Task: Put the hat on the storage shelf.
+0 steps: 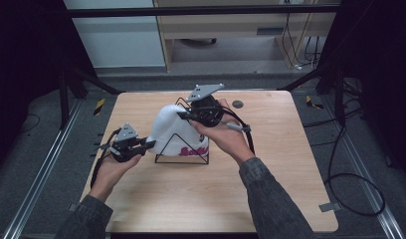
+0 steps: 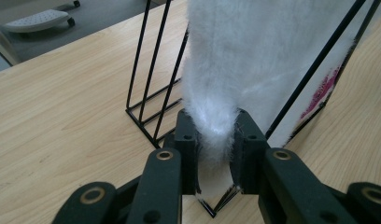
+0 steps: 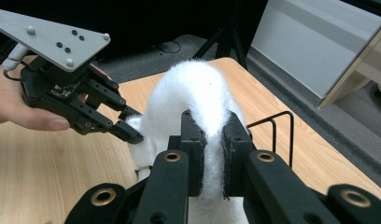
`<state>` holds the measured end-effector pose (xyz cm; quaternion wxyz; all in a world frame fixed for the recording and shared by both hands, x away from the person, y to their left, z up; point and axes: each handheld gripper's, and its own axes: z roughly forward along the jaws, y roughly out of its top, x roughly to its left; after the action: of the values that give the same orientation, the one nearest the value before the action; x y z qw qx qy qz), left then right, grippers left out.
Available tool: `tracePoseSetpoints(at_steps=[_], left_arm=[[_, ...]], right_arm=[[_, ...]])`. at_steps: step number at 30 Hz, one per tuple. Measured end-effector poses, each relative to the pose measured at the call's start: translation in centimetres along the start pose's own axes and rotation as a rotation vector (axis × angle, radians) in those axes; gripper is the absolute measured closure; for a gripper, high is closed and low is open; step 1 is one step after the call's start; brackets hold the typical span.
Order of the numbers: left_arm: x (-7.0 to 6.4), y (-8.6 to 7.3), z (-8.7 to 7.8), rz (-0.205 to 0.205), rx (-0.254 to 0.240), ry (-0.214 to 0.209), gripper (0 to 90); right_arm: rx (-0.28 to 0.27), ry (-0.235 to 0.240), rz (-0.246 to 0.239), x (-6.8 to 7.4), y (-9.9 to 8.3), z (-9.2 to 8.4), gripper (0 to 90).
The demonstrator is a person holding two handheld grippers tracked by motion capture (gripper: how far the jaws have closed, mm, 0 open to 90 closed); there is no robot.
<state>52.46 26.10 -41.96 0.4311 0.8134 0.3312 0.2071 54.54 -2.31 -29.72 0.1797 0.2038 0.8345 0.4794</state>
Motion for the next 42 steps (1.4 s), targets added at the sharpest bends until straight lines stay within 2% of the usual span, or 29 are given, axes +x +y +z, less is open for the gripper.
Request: tracePoseSetpoints(at_steps=[9, 42], left_arm=[[-0.1, -0.8, 1.0, 0.021, 0.057, 0.008, 74.5], [0.4, -2.1, 1.9, -0.012, 0.114, -0.006, 72.4]], right_arm=[[0.029, 0.003, 0.013, 0.3, -0.9, 1.2, 82.4], [0.075, 0.014, 0.018, 0.9, -1.6, 2.6, 81.4]])
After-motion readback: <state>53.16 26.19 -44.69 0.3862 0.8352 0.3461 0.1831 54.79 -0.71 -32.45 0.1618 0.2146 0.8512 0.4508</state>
